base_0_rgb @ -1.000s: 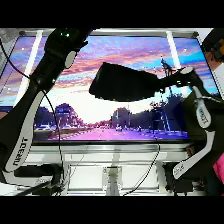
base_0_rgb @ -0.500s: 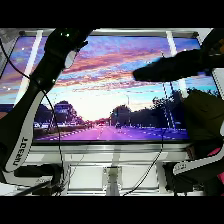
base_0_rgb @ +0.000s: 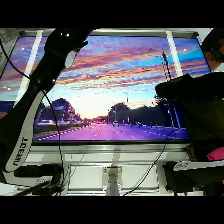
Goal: Fold the clothes and pants, and hang the long-sleeved shirts on hangers.
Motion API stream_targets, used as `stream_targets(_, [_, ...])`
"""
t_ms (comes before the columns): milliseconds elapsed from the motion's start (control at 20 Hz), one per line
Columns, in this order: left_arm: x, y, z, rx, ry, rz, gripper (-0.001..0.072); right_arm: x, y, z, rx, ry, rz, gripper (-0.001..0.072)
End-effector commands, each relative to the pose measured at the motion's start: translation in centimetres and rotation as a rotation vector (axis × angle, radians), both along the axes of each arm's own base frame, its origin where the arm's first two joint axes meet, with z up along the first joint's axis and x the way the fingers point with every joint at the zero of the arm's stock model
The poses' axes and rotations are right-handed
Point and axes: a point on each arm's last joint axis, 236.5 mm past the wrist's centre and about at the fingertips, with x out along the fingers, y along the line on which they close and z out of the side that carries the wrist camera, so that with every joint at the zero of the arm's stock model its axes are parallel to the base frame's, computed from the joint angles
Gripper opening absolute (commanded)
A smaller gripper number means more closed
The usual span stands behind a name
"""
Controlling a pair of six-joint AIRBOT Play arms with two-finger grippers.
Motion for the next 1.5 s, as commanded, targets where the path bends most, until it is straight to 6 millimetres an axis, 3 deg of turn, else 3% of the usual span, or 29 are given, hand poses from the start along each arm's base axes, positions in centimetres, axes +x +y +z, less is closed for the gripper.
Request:
stream_targets(0, [0.0,0.1,0.0,0.000,-0.001,0.001,0.0576,-5.6,-5.0,0.7,-0.106,0.076,-0.145,0.0028])
stream_targets(200, [0.0,0.0,0.1,-0.001,-0.001,0.001,0.0576,-11.1,-9.2,2.1,-0.184,0.094,-0.272,0.0028])
stream_targets(450, [0.0,0.0,0.1,-0.001,-0.002,0.000,0.0576,-17.2,-12.8,2.1,-0.278,0.200,-0.369,0.0029])
stream_targets(650, [0.0,0.0,0.1,-0.002,-0.003,0.000,0.0576,-18.7,-13.6,1.9,-0.281,0.221,-0.407,0.0048])
stream_targets(700, [0.0,0.0,0.2,-0.003,-0.006,-0.001,0.0576,-18.7,-13.6,1.9,-0.281,0.222,-0.407,0.0178])
stream_targets(750, [0.0,0.0,0.3,-0.005,-0.010,-0.002,0.0576,-18.7,-13.6,1.9,-0.281,0.222,-0.407,0.0397])
stream_targets(800, [-0.1,0.0,0.4,-0.006,-0.012,-0.003,0.0576,-18.7,-13.6,1.9,-0.282,0.221,-0.408,0.0469])
stream_targets(1050, [-0.1,0.0,0.5,-0.008,-0.018,-0.004,0.0576,-18.6,-13.6,1.9,-0.282,0.218,-0.408,0.0481])
stream_targets(1150, [0.1,0.3,0.6,-0.001,-0.022,0.004,0.0569,-16.4,-12.6,2.3,-0.227,0.129,-0.383,0.0437])
stream_targets(1200, [0.2,0.9,0.7,0.025,-0.033,0.019,0.0445,-13.7,-11.3,3.1,-0.172,0.019,-0.333,0.0210])
stream_targets(1250, [0.2,1.8,0.9,0.059,-0.039,0.042,0.0267,-10.7,-9.9,4.5,-0.127,-0.110,-0.278,0.0044])
stream_targets(1300, [0.0,2.9,1.3,0.113,-0.046,0.069,0.0078,-7.5,-8.0,6.4,-0.083,-0.250,-0.189,0.0033])
stream_targets(1350, [-0.6,3.9,2.0,0.175,-0.055,0.092,0.0011,-4.8,-5.6,8.4,-0.040,-0.373,-0.089,0.0032])
stream_targets(1450, [-2.7,6.4,3.7,0.314,-0.062,0.139,0.0011,-0.4,0.3,12.5,0.063,-0.572,0.093,0.0032])
